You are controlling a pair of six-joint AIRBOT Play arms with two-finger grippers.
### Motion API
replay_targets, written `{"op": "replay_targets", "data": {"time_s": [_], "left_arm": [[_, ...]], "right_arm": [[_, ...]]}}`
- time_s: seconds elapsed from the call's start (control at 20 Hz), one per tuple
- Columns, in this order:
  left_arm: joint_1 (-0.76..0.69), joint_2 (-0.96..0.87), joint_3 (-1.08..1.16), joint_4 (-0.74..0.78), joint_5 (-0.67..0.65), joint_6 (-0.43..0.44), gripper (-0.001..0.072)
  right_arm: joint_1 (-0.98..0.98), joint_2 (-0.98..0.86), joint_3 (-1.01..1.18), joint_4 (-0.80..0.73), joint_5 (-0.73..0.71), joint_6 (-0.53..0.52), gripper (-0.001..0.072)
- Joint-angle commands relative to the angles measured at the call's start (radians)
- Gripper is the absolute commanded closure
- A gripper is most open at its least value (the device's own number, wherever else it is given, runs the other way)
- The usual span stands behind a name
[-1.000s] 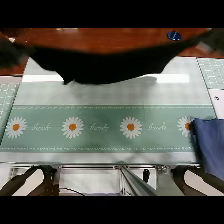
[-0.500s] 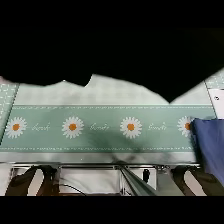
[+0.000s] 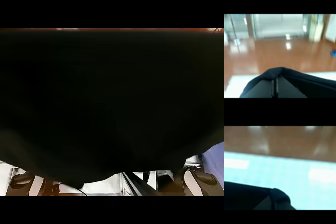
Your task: Fold the shirts.
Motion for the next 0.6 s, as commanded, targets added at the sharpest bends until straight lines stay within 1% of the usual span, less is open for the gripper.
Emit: {"op": "replay_targets", "data": {"time_s": [0.0, 0.1, 0.2, 0.3, 0.4, 0.55], "left_arm": [[-0.011, -0.069, -0.188, -0.078, 0.015, -0.014, 0.0692], [-0.035, -0.167, -0.274, -0.163, 0.103, 0.008, 0.0692], [-0.088, -0.308, -0.31, -0.171, 0.192, 0.016, 0.0692], [-0.139, -0.481, -0.307, -0.172, 0.262, 0.016, 0.0692], [-0.18, -0.655, -0.297, -0.172, 0.349, 0.015, 0.0692], [-0.235, -0.896, -0.232, -0.172, 0.515, 0.0, 0.0692]], "right_arm": [[0.002, -0.011, -0.257, 0.066, -0.096, -0.017, 0.0688], [0.002, -0.052, -0.431, 0.109, -0.218, -0.042, 0.0688], [0.002, -0.135, -0.546, 0.126, -0.339, -0.081, 0.0688], [0.002, -0.276, -0.561, 0.14, -0.404, -0.116, 0.0688], [0.002, -0.432, -0.55, 0.195, -0.483, -0.154, 0.0688], [0.002, -0.676, -0.467, 0.245, -0.578, -0.159, 0.0688]]}}
